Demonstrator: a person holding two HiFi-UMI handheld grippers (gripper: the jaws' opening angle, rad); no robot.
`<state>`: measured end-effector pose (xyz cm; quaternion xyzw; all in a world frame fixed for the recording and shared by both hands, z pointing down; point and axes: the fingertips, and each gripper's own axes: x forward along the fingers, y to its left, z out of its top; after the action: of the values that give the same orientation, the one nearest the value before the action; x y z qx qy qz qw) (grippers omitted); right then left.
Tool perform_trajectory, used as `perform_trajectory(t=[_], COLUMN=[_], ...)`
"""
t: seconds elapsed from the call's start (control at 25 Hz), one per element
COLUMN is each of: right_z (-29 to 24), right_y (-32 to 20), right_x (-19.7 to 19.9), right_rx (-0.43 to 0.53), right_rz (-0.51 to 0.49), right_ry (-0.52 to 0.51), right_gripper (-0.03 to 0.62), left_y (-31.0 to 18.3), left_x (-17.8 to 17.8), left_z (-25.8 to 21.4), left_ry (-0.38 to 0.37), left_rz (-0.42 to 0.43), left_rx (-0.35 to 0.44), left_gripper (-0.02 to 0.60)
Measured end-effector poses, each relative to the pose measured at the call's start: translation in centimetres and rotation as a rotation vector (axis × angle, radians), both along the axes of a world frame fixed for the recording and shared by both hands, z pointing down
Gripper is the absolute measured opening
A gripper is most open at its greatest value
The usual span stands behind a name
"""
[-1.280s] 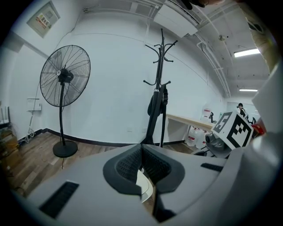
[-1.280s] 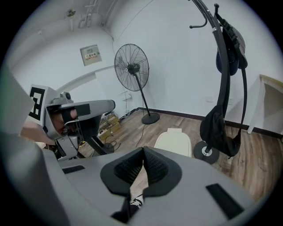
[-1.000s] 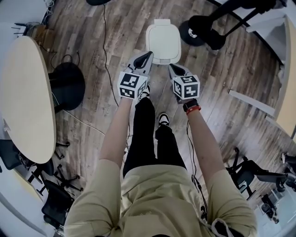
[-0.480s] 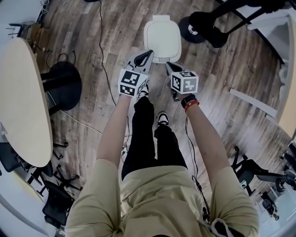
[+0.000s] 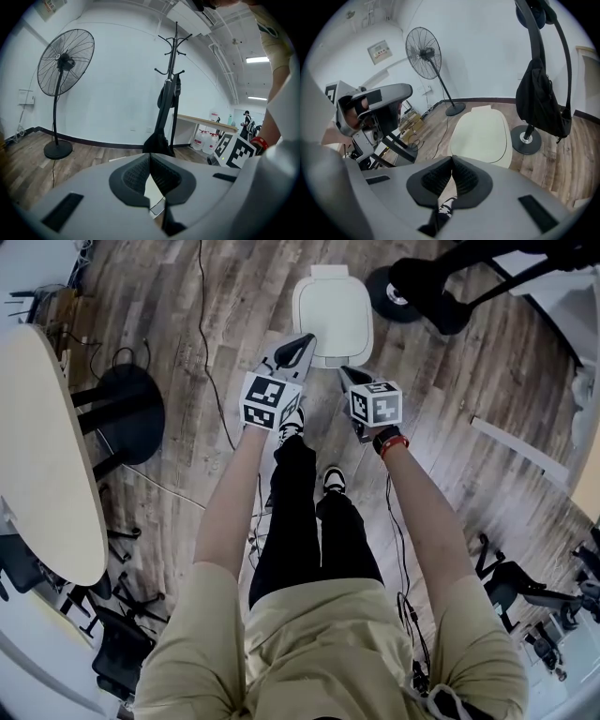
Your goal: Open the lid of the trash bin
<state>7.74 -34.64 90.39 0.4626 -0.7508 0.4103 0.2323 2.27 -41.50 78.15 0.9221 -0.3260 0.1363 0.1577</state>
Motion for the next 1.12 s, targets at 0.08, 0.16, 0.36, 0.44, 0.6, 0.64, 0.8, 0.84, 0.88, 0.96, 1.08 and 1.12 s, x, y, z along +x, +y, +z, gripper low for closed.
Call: perform_trajectory(t=[0.08, 0.16, 0.36, 0.44, 0.6, 0.64, 0.8, 0.84, 0.88, 0.96, 1.08, 1.12], right_z=[1.2, 2.2, 4.2, 4.8, 6.1, 6.6, 7.9, 8.1, 8.2, 8.6, 9.4, 9.5], right_y=[-0.2, -0.6, -0.5, -0.8, -1.6, -1.6, -1.9, -2.0, -2.0, -2.2, -2.2, -2.2], right_x=[0.0, 0.1, 0.2, 0.4, 0.5, 0.6, 0.9, 1.0, 1.0, 1.0, 0.5, 0.5], right_rx=[-0.008, -0.018, -0.044, -0.05, -0.061, -0.064, -0.078, -0.082, -0.084, -0.088, -0.091, -0.093], right_rz=[-0.002, -0.001, 0.012, 0.02, 0.018, 0.013, 0.015, 0.017, 0.019, 0.016, -0.001, -0.002], right_ry=[0.005, 0.014, 0.025, 0.025, 0.033, 0.035, 0.043, 0.046, 0.052, 0.06, 0.059, 0.062], right_gripper=[0.015, 0.015, 0.015, 0.015, 0.015, 0.015, 0.015, 0.015, 0.015, 0.015, 0.015, 0.015], left_y=[-0.2, -0.5, -0.5, -0.7, -1.4, -1.4, -1.5, -1.6, -1.7, -1.7, -1.7, -1.7], left_x=[0.3, 0.6, 0.5, 0.4, 0.2, 0.3, 0.5, 0.5, 0.4, 0.2, -0.2, -0.2], left_z=[0.9, 1.7, 3.2, 3.8, 5.2, 5.5, 6.5, 6.7, 7.0, 7.6, 8.2, 8.3], left_ry=[-0.009, -0.014, -0.02, -0.024, -0.018, -0.018, -0.009, -0.007, -0.005, -0.002, -0.002, -0.001], left_rz=[0.027, 0.047, 0.067, 0.068, 0.055, 0.055, 0.053, 0.051, 0.05, 0.048, 0.045, 0.044], left_rx=[0.003, 0.002, -0.01, -0.013, -0.023, -0.026, -0.043, -0.047, -0.051, -0.06, -0.066, -0.066], left_gripper=[0.023, 0.023, 0.023, 0.023, 0.023, 0.023, 0.023, 0.023, 0.023, 0.023, 0.023, 0.023])
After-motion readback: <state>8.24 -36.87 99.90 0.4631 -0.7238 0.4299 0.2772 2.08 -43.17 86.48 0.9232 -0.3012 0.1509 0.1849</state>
